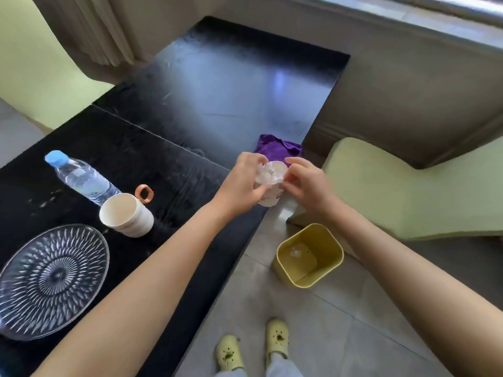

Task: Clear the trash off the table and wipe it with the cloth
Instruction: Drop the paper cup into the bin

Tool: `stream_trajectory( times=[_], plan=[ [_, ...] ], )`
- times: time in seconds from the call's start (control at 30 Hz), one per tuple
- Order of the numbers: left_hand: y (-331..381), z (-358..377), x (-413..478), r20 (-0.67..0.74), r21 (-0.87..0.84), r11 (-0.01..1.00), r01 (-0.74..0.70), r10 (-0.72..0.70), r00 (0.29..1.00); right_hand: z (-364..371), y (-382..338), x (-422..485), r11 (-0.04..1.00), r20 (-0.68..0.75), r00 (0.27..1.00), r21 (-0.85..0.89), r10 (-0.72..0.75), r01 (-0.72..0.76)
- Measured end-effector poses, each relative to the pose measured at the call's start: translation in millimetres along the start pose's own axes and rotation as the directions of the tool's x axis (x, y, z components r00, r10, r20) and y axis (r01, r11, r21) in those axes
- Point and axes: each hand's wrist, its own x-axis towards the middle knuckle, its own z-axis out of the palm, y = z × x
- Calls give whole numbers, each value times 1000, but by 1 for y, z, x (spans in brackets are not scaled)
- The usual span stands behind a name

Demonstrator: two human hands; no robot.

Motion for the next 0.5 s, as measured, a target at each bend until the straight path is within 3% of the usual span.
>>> stream_trajectory(
  times=[0.17,0.3,0.4,0.5],
  plan=[
    [6,47,19,144,118,991,-55,38,989,-11,43,-4,995,134,990,81,44,-55],
    [-2,82,26,145,168,985,-26,2,989,-3,70,-8,993,265,960,59,86,-105],
    [-8,101,31,164,285,958,24,-73,984,9,91,-10,986,273,955,83,120,-148],
    [-11,113,33,180,156,983,102,-130,975,21,108,-12,967,275,946,138,171,-215]
  ],
)
